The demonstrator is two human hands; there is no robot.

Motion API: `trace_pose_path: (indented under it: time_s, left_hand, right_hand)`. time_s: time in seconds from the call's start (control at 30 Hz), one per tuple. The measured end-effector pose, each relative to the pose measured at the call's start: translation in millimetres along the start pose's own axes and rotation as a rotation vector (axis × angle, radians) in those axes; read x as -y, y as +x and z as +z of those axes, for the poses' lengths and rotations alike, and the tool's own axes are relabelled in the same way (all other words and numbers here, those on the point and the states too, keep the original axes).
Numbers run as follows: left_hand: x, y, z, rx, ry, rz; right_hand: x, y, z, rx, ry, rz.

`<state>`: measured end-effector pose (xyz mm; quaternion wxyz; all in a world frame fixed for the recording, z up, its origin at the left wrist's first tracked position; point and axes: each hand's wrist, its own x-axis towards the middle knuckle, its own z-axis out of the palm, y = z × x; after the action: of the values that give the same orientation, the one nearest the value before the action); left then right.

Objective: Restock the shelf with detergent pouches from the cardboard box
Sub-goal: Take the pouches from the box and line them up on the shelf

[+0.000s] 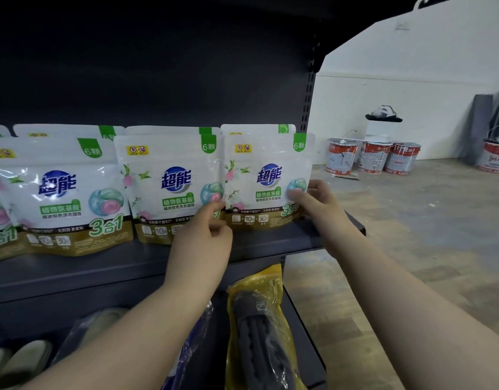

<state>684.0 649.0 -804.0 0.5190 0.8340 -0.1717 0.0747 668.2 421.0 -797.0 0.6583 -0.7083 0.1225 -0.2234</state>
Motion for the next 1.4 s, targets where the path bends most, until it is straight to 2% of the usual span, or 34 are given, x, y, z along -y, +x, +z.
trace_pose_path:
  time_s: [0.13, 0.2, 0.27, 0.53, 0.73, 0.87, 1.03, 1.13, 1.27, 1.33, 1.4]
  left_hand:
    - [1.1, -6.3, -13.0, 0.010, -0.010, 0.031]
    - [6.2, -6.9, -24.1, -0.010, -0.003, 0.050]
    - [12.3, -6.6, -37.7, -0.041, -0.010, 0.046]
    - [43.7, -12.5, -111.2, -0.155, 0.020, 0.028]
    - [71.7, -12.5, -191.9, -0.256, 0.042, -0.021]
    - [92.0, -10.1, -245.2, -0.354, 0.043, -0.072]
    - [117.4, -6.4, -308.0, -0.444, 0.034, -0.094]
    - [133.7, -4.4, -336.6, -0.507, 0.008, -0.103]
    - [152.9, -1.4, -364.2, -0.615, 0.019, -0.086]
    - [162.8, -0.1, -377.3, -0.657, 0.056, -0.095]
    - [174.6, 0.7, -390.9, -0.718, 0.081, -0.112]
  right_hand:
    - [0.9, -23.7, 4.1, -0.337, 0.013, -0.067]
    - [1.5, -37.7, 10.4, -0.387, -0.011, -0.103]
    - [5.6, -49.7, 22.1, -0.316, -0.037, -0.131]
    - [41.4, -75.9, 122.9, 0.206, -0.195, -0.274]
    - [92.1, -87.4, 210.7, 0.429, -0.273, -0.418]
    - [123.1, -85.2, 271.5, 0.511, -0.322, -0.464]
    - [140.2, -72.2, 335.0, 0.569, -0.509, -0.646]
    - [150.5, -64.4, 362.5, 0.524, -0.630, -0.811]
    - [162.5, -58.7, 391.6, 0.459, -0.667, -0.995]
    - [171.3, -57.8, 406.4, 0.464, -0.684, -1.001]
    - [179.5, -56.8, 425.4, 0.534, -0.776, -0.923]
